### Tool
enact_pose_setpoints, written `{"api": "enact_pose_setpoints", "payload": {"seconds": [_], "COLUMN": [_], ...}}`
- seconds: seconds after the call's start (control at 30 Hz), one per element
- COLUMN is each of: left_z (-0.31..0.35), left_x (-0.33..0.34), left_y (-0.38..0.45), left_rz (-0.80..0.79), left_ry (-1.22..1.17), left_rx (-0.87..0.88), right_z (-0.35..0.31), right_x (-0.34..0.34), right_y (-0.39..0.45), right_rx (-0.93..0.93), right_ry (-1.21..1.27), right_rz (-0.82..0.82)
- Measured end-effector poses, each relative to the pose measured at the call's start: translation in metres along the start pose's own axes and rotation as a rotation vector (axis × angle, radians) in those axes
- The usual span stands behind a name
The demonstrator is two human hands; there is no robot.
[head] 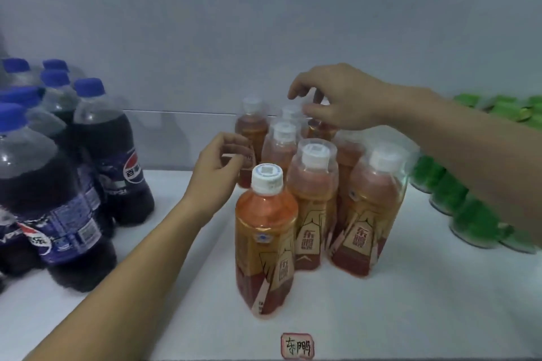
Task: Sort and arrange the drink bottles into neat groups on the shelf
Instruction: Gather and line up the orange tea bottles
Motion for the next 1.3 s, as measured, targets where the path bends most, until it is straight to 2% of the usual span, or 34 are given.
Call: {"api": "enact_pose_setpoints", "payload": {"seconds": [0.2,0.3,0.37,0.47,0.53,0.6,0.73,0.87,1.0,1.3], "left_z": [-0.060,-0.070,-0.078,-0.086,-0.083,-0.078,-0.082,-0.080,-0.083,-0.086], "left_x": [-0.015,-0.018,-0.016,-0.011,-0.006,0.001,0.016,0.029,0.029,0.031], "left_y": [0.000,0.006,0.010,0.015,0.025,0.035,0.037,0.036,0.038,0.041], "left_rz": [0.051,0.070,0.094,0.091,0.021,-0.039,-0.050,-0.098,-0.123,-0.117], "left_ry": [0.260,0.274,0.225,0.096,0.080,0.047,-0.106,-0.035,0.083,0.152], "left_rx": [-0.048,-0.087,-0.178,-0.359,-0.392,-0.355,-0.320,-0.205,-0.134,-0.043], "right_z": [-0.006,-0.009,-0.009,-0.007,-0.001,0.010,0.027,0.036,0.034,0.013], "right_x": [0.028,0.042,0.054,0.053,0.038,0.017,-0.012,-0.013,-0.005,0.013], "right_y": [0.032,0.037,0.035,0.040,0.044,0.051,0.059,0.063,0.071,0.066], "right_rx": [-0.080,-0.084,-0.071,-0.080,-0.077,-0.017,0.078,0.109,0.070,-0.027], "right_ry": [0.024,0.048,0.034,0.004,-0.036,-0.056,-0.077,-0.066,-0.095,-0.054], "right_rz": [-0.287,-0.410,-0.475,-0.413,-0.328,-0.244,-0.171,-0.123,-0.099,-0.098]}}
Point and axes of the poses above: each hand's wrist, its own y-axis towards the middle knuckle, its own x-axis out of the palm, z = x × y, the point moved 10 cm from there along y, towards the middle knuckle, and after that the axes turned 5 degrees about z, right-handed, at the moved point
